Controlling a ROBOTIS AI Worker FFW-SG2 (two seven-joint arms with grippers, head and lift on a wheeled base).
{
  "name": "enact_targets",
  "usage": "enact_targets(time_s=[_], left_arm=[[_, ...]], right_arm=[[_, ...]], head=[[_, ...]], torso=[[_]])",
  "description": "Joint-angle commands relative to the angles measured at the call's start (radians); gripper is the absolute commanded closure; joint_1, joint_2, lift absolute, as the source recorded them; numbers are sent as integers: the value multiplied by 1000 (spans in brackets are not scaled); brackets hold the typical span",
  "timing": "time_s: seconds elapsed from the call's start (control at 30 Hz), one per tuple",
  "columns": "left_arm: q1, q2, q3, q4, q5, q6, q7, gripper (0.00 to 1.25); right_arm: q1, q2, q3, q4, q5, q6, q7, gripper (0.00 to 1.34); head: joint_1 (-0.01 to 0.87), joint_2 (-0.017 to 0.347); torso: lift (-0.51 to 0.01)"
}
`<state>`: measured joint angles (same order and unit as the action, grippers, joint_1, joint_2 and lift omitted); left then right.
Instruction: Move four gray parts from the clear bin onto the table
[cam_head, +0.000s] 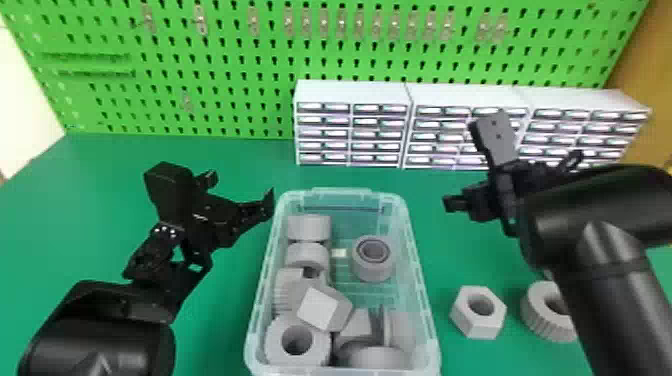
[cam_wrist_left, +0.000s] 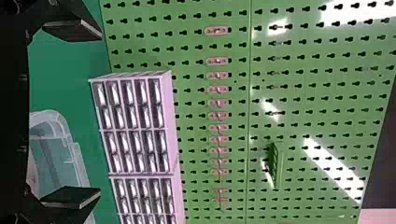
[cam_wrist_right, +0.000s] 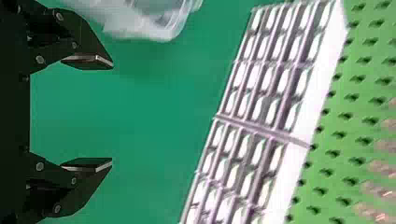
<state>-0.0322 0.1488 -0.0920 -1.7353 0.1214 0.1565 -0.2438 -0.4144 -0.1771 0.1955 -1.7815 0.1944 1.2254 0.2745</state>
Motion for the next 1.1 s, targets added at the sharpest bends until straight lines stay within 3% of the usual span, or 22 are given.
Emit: enact_targets(time_s=[0.0, 0.5, 1.07], left_arm=[[2, 0, 1, 0, 0, 0, 0, 113], [2, 0, 0, 0, -2, 0, 0, 113], [0, 0, -6, 2, -11, 9, 0, 113]], right_arm=[[-17, 2, 71, -59, -1, 55, 0, 516], [-30, 41, 162, -133, -27, 198, 0, 516], [-18, 65, 191, -84, -150, 272, 0, 516]], head=[[678, 34], [678, 34], [678, 34]], torso=[[-50], [-50], [-50]])
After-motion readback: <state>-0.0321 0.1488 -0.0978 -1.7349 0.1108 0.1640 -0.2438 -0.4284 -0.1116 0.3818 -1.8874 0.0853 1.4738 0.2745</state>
